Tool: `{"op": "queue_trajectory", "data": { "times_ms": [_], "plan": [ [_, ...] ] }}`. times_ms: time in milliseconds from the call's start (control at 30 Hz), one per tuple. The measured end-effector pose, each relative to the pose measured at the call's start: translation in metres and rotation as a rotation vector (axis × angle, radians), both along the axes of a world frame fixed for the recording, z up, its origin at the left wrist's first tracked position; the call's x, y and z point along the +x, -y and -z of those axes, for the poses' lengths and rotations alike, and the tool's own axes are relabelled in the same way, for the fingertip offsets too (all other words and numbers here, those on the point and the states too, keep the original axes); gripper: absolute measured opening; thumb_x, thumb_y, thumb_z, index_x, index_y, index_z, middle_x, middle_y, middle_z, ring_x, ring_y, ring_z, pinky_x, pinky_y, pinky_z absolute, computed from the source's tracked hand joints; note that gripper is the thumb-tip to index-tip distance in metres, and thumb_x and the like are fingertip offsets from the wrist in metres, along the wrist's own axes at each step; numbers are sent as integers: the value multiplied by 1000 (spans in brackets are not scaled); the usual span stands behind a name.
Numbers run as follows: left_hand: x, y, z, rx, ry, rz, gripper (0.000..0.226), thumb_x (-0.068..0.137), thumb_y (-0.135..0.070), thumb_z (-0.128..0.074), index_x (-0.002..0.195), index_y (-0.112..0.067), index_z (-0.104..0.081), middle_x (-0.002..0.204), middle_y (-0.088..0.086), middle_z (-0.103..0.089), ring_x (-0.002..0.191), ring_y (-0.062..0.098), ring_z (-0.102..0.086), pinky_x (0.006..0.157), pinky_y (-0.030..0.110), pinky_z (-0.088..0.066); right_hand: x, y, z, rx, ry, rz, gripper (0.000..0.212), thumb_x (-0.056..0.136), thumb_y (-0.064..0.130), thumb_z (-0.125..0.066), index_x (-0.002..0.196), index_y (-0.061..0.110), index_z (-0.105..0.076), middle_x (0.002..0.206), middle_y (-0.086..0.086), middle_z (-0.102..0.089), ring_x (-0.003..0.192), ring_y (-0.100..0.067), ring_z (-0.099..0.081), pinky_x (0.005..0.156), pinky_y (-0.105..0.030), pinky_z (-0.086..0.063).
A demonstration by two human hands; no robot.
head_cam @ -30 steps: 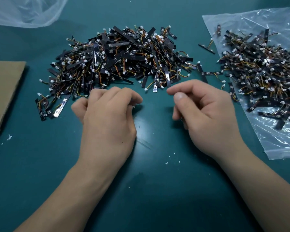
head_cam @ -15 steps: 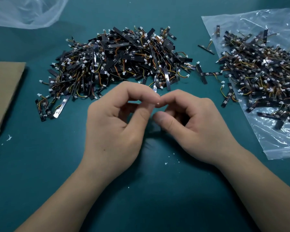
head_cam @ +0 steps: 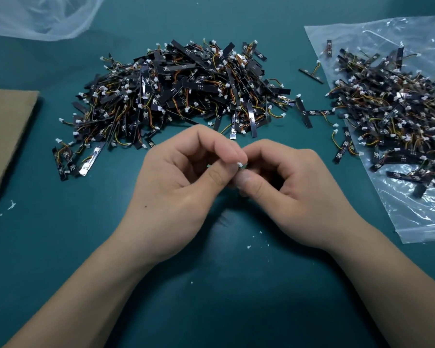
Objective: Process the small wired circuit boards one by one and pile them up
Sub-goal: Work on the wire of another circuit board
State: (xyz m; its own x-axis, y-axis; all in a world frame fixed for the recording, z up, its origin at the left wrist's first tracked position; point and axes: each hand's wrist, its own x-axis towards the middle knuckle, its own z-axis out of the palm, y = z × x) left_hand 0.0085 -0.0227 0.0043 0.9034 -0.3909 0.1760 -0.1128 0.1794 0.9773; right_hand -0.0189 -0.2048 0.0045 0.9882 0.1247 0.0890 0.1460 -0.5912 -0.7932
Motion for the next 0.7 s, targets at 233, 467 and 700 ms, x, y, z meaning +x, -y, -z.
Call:
{"op": "queue_trajectory", "data": {
  "times_ms": [233, 467, 700],
  "plan": [
    [6, -3, 4, -105, -78, -74, 26, 94, -3, -62, 81, -26, -65, 94, -2, -71, 81, 15, -66, 79, 25, -55, 2, 0, 8, -24, 97, 77, 10, 98, 36, -63, 97, 28, -67, 60, 4, -64, 55, -19, -57, 59, -39, -49],
    [4, -2, 4, -39, -56, -47, 20, 96, -3, -61, 87, -22, -62, 93, -2, -70, 77, 19, -65, 79, 29, -57, 3, 1, 8, 24, 103, 104, 8, 98, 32, -65, 103, 26, -68, 58, -4, -63, 52, -22, -54, 59, -37, -47],
    [1, 1, 2, 138, 6, -215, 14, 93, -10, -65, 102, -21, -65, 106, -3, -72, 87, 21, -71, 82, 38, -62, 2, 1, 9, 22, 107, 85, 6, 97, 31, -69, 94, 26, -68, 62, 1, -65, 56, -21, -58, 61, -39, -49]
  ]
}}
